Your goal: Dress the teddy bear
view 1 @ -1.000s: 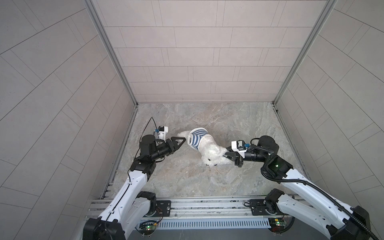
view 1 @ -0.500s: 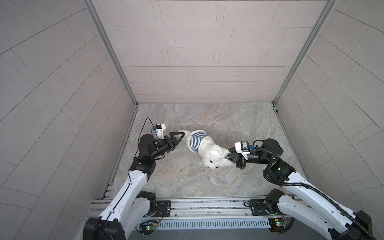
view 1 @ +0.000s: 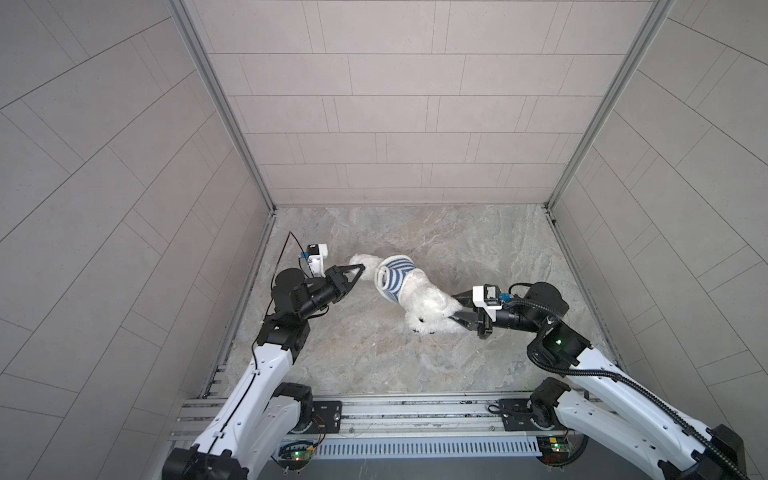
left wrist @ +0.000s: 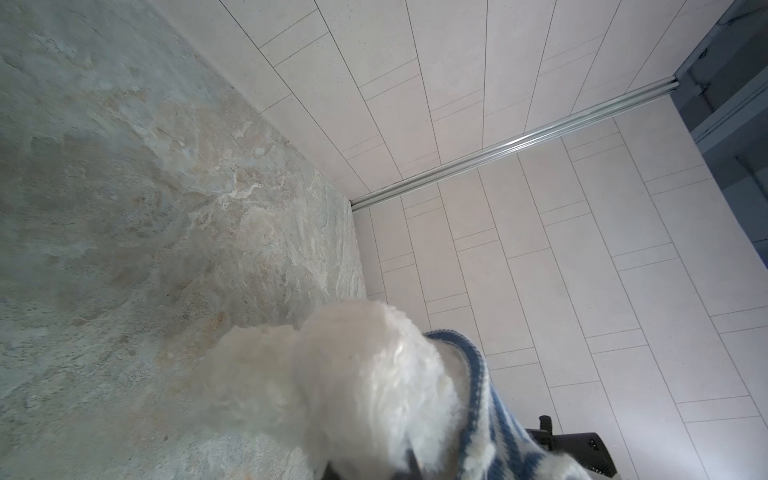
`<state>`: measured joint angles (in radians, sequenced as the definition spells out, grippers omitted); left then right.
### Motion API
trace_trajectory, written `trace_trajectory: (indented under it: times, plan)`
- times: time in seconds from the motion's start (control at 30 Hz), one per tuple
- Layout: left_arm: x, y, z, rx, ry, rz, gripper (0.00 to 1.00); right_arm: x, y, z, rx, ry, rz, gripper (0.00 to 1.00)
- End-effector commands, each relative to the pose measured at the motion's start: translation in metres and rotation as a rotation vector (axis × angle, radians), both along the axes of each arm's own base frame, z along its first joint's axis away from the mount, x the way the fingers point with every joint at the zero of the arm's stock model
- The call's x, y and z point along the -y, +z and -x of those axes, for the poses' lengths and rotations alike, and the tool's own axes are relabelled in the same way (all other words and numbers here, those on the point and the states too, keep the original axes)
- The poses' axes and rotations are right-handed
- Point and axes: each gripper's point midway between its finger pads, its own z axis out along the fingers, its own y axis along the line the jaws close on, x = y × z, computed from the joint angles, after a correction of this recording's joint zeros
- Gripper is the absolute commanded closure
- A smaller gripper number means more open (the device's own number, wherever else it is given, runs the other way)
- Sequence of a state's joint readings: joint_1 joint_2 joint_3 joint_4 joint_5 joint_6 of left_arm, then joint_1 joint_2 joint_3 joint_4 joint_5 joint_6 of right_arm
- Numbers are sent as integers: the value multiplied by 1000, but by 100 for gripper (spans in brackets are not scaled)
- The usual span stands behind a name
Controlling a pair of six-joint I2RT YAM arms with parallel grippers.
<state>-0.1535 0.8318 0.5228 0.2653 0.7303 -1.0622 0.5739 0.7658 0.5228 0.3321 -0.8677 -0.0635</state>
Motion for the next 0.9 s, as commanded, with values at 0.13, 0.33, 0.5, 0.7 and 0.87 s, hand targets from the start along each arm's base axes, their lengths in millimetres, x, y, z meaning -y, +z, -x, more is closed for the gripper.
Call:
trace_trajectory:
  times: [0.13, 0.33, 0.5, 0.7, 0.87]
  plan:
    - [-8, 13, -8, 101, 63, -47, 100, 1, -51, -44, -207, -181, 54, 36]
    - [-11, -51, -3, 7, 74, -134, 100, 13, -95, -54, -352, -291, 125, 26]
    - [-12, -90, 5, -34, 79, -125, 100, 16, -123, -49, -426, -298, 159, 25]
    - [-19, -111, 7, -34, 110, -163, 100, 14, -144, -49, -488, -292, 158, 24]
    - [-18, -110, 9, -3, 102, -177, 100, 10, -148, -49, -531, -277, 175, 23]
